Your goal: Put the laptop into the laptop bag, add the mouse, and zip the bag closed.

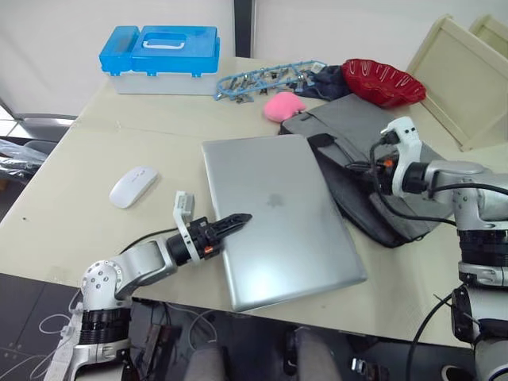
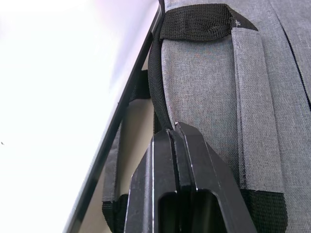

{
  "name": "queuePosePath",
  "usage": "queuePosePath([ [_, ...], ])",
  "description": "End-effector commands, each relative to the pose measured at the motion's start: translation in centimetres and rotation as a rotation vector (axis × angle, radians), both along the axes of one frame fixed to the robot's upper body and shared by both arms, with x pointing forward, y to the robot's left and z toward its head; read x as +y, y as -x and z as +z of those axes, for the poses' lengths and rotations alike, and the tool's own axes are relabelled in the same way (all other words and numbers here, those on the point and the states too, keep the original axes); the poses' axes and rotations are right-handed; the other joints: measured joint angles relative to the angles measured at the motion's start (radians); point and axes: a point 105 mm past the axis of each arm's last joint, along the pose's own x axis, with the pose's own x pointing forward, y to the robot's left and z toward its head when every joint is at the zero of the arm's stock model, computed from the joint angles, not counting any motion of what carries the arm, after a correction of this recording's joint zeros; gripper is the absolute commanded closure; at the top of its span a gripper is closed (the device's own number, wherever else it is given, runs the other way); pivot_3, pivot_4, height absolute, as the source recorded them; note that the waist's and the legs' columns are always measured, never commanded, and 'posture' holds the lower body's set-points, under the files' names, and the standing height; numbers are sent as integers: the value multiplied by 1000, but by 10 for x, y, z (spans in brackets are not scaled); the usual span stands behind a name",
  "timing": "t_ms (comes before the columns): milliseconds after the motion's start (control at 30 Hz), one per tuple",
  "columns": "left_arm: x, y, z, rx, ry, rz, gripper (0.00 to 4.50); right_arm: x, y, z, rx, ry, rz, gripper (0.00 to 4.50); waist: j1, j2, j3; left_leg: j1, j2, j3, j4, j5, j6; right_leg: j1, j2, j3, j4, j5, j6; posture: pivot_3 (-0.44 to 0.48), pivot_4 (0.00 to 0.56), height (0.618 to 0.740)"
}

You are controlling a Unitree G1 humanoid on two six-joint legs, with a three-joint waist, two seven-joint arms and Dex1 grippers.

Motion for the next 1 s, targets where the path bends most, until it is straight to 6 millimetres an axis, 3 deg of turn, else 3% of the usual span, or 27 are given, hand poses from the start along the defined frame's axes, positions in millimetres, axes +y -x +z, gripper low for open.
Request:
queuePosePath([
  [33, -3, -3, 35, -97, 124, -24, 4075, 2, 5, 21, -64, -25, 12, 4470, 1, 0, 0, 0, 0, 0, 0, 0, 0, 0, 0, 0, 0, 0, 0, 0, 150, 740],
  [267, -8, -12, 34, -57, 129, -1, 4075, 1, 5, 30, -71, -74, -14, 4470, 2, 0, 0, 0, 0, 0, -1, 0, 0, 0, 0, 0, 0, 0, 0, 0, 150, 740],
  [533, 3, 11, 31, -119, 125, -55, 4075, 1, 4, 25, -73, -70, -33, 4470, -1, 0, 0, 0, 0, 0, -1, 0, 0, 0, 0, 0, 0, 0, 0, 0, 150, 740],
  [700, 7, 25, 15, -86, 93, -56, 4075, 5, 4, 22, -69, -70, -24, 4470, -2, 0, 0, 0, 0, 0, -1, 0, 0, 0, 0, 0, 0, 0, 0, 0, 150, 740],
  [1000, 0, 0, 17, -16, 149, 63, 4075, 15, 4, 22, -60, -80, 13, 4470, 11, 0, 0, 0, 0, 0, 0, 0, 0, 0, 0, 1, 0, 0, 1, 0, 150, 740],
])
